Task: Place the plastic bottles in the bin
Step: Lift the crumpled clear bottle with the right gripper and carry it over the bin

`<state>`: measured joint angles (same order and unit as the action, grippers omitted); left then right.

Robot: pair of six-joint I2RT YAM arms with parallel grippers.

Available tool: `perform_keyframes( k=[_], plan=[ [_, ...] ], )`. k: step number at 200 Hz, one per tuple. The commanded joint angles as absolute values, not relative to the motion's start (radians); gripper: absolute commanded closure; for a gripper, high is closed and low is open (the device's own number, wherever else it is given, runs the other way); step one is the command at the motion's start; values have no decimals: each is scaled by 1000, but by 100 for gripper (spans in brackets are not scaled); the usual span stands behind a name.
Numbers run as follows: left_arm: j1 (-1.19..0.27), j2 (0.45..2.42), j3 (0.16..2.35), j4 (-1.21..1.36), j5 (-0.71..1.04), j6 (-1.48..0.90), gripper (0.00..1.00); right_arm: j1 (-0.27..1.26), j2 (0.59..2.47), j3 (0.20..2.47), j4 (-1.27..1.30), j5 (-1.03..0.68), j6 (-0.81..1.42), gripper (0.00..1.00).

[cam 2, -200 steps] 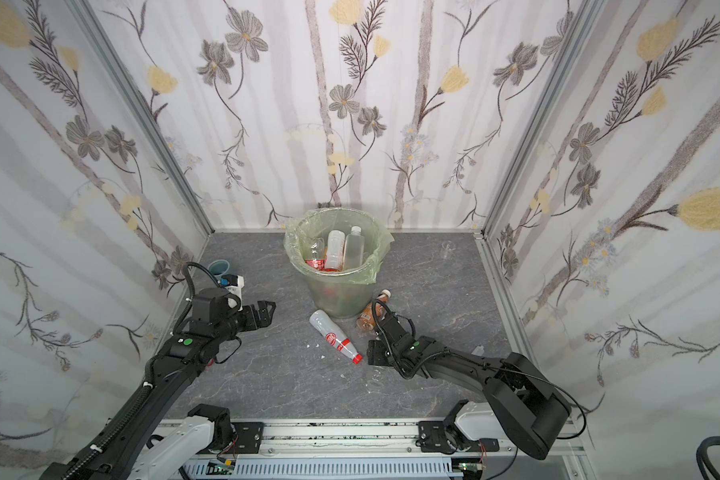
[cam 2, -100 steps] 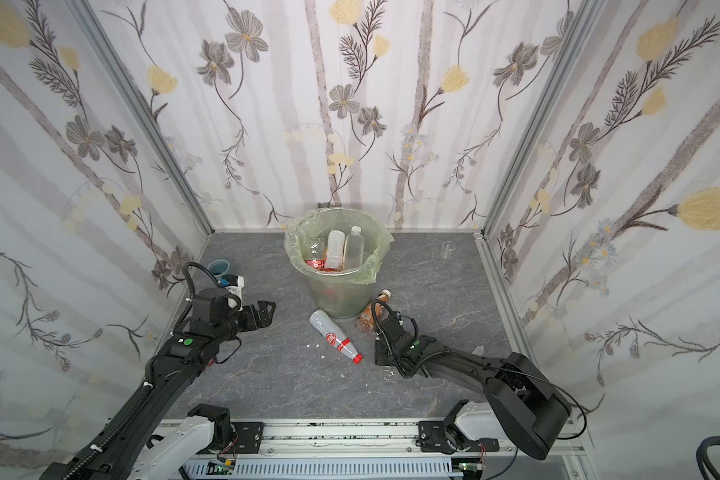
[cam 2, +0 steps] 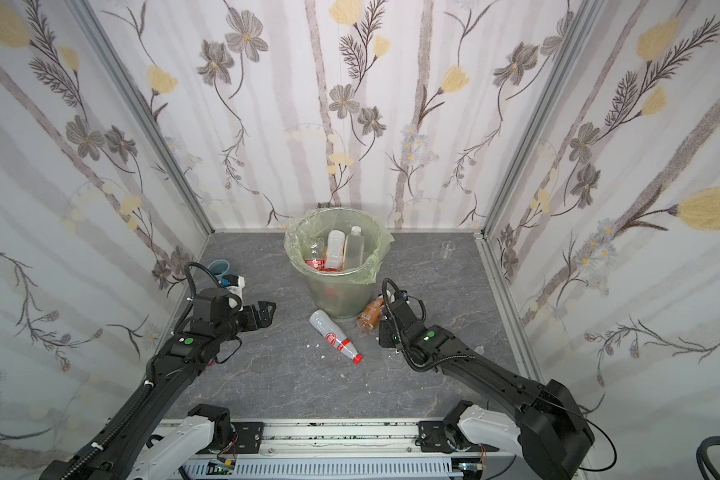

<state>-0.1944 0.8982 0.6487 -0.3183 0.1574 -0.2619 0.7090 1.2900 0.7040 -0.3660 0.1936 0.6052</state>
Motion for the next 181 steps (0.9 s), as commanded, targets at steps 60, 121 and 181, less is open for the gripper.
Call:
perform_keyframes(
  k=[60, 121, 181],
  plan=[
    [-193, 890, 644, -304, 162, -258, 0, 602, 1180, 1008, -500, 232, 415, 41],
    [-193, 891, 644, -304, 167, -255, 0, 596, 1314, 1347, -506, 191, 322, 41],
    [-193, 888, 643, -304, 182, -258, 0, 595, 1475, 1545, -420, 50, 321, 41]
  ],
)
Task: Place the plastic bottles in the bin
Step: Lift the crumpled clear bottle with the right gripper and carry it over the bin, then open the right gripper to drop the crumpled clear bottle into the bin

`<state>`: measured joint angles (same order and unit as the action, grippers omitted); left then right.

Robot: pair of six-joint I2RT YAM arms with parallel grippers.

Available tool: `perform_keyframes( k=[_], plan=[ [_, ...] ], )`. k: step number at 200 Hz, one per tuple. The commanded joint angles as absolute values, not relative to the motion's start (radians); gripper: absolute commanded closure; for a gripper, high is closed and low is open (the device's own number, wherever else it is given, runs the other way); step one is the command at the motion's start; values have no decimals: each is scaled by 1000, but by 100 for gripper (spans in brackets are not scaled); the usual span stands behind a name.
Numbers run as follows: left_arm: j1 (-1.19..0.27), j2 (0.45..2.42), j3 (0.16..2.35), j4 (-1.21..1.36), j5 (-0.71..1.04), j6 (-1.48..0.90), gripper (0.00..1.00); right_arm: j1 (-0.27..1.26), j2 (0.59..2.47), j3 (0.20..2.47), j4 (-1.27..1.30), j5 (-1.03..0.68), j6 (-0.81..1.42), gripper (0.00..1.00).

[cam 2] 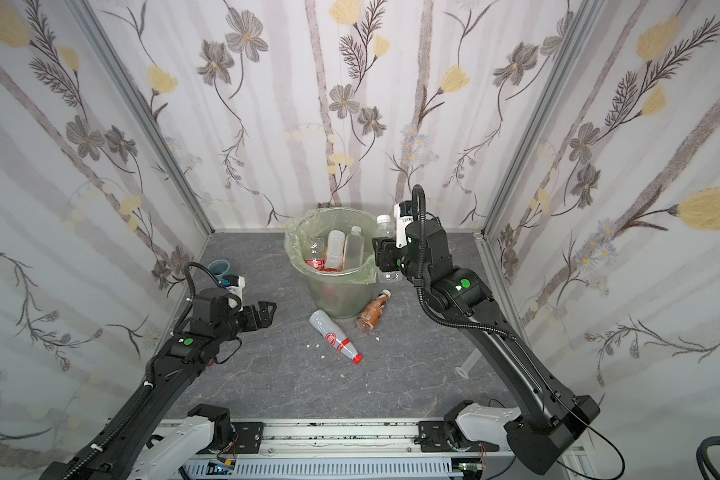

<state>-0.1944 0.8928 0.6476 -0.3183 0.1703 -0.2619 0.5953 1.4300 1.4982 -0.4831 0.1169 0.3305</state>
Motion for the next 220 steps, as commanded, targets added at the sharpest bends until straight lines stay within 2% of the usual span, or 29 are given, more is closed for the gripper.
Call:
perform_keyframes(
  k=[1, 52, 96, 145, 220],
  plan=[
    [-193, 888, 644, -303, 182, -258, 0, 595, 1475, 1545, -420, 50, 321, 41],
    [-193, 885, 641, -302, 185, -258, 0, 596, 1569, 1606, -282, -41, 390, 40],
    [-193, 876, 641, -302, 183, -256, 0, 595, 1711, 1701, -231, -77, 459, 40],
    [-193, 867, 640, -303, 181, -258, 0, 597, 1791, 1707, -174, -89, 513, 40],
    [-193, 872, 640, -302, 182, -258, 0, 631, 1845, 1706, -199, -60, 507, 30]
  ],
)
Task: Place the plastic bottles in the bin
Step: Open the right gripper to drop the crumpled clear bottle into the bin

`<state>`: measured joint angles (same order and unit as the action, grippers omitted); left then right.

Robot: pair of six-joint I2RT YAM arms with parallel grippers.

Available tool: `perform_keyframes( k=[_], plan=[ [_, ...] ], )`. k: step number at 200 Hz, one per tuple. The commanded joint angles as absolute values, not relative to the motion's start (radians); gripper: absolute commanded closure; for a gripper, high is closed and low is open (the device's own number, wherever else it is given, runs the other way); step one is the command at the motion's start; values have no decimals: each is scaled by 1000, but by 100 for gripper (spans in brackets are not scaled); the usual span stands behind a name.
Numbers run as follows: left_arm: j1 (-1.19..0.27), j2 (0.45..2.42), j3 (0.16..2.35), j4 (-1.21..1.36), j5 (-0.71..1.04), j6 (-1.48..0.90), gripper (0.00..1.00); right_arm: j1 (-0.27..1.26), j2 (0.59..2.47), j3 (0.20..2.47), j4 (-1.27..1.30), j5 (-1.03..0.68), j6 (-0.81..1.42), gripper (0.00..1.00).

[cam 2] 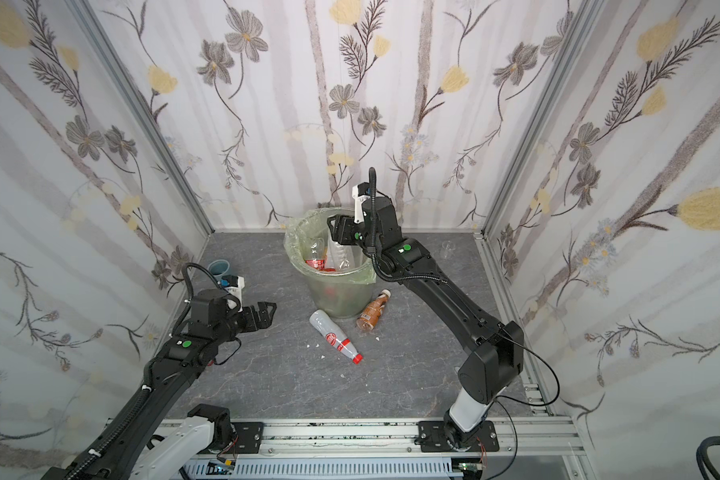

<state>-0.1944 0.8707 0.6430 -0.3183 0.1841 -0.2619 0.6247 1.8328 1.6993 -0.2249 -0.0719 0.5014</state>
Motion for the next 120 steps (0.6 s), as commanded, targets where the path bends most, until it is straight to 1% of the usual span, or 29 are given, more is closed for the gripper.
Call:
perform_keyframes(
  k=[1, 68, 98, 120],
  plan=[
    [-193, 873, 640, -301, 182, -258, 0, 631, 1845, 1706, -199, -60, 507, 30],
    [-193, 871, 638, -303, 186, -261, 0, 637, 1811, 1700, -246, -65, 478, 27],
    [-194, 880, 638, -304, 196, -265, 1, 635, 1738, 1644, -262, -52, 445, 26],
    [-193, 888, 637, -301, 213, -278, 1, 626, 1652, 1562, -265, -33, 418, 24]
  ],
)
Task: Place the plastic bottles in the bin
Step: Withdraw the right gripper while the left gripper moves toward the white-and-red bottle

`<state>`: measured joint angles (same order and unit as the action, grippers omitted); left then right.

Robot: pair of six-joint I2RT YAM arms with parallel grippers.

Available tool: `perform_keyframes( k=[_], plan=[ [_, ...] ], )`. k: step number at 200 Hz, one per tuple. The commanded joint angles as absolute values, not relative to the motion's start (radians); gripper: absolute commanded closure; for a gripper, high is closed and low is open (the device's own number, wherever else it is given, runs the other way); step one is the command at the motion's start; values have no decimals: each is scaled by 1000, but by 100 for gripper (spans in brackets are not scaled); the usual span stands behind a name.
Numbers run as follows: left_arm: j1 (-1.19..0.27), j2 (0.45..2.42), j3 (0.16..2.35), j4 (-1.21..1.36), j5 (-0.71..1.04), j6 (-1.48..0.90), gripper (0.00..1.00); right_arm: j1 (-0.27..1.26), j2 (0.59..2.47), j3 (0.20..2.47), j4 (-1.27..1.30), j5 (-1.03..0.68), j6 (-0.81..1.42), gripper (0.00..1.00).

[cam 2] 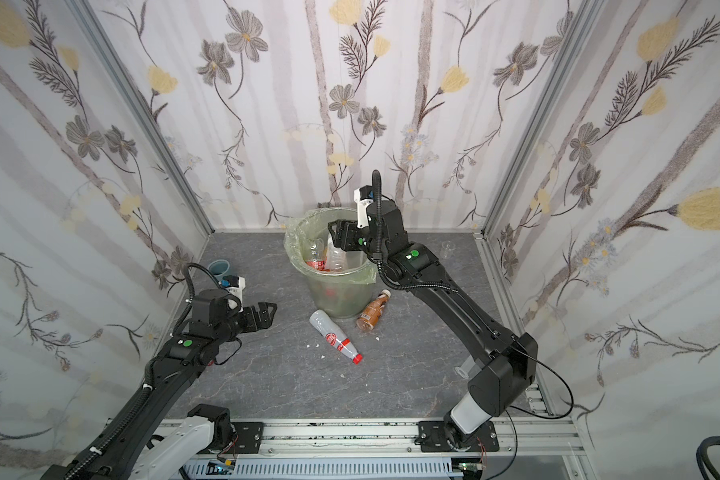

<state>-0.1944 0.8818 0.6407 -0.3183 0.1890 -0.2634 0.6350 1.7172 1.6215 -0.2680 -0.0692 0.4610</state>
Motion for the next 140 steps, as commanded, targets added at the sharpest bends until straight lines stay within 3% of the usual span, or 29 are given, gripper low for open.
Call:
perform_keyframes(
  k=[1, 78, 140],
  plan=[
    [-193, 890, 637, -302, 214, -279, 1, 625, 1647, 1556, -265, -32, 417, 23],
    [-193, 914, 630, -302, 264, -310, 3, 486, 1311, 1155, -263, 8, 418, 20],
    [-195, 916, 626, -302, 265, -319, 4, 411, 1245, 920, -220, -35, 493, 21]
  ],
)
